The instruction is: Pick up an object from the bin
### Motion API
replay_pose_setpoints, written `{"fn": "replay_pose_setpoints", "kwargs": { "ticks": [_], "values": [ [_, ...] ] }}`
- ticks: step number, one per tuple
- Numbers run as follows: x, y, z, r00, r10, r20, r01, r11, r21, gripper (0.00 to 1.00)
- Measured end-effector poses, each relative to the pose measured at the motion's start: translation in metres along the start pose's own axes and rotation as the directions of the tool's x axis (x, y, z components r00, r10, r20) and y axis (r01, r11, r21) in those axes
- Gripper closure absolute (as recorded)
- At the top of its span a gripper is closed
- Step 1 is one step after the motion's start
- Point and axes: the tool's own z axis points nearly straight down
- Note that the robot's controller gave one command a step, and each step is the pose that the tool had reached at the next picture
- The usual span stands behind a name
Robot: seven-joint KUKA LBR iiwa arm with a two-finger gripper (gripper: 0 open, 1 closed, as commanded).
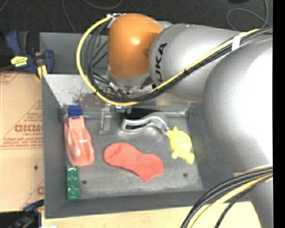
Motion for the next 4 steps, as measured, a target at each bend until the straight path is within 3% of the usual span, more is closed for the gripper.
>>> {"fn": "replay_pose_setpoints", "kwargs": {
  "ticks": [1, 2, 3, 4],
  "values": [
    [-0.001, -0.001, -0.005, 1.0, 0.003, 0.007, -0.003, 1.0, -0.001, 0.0],
    [0.041, -0.053, 0.059, 0.998, -0.066, 0.009, 0.066, 0.998, 0.0, 0.0],
    [0.053, -0.072, 0.064, 0.984, -0.177, 0.001, 0.177, 0.984, 0.001, 0.0],
    [0.086, -0.082, 0.058, 0.998, -0.065, 0.01, 0.065, 0.998, -0.001, 0.0]
  ]
}}
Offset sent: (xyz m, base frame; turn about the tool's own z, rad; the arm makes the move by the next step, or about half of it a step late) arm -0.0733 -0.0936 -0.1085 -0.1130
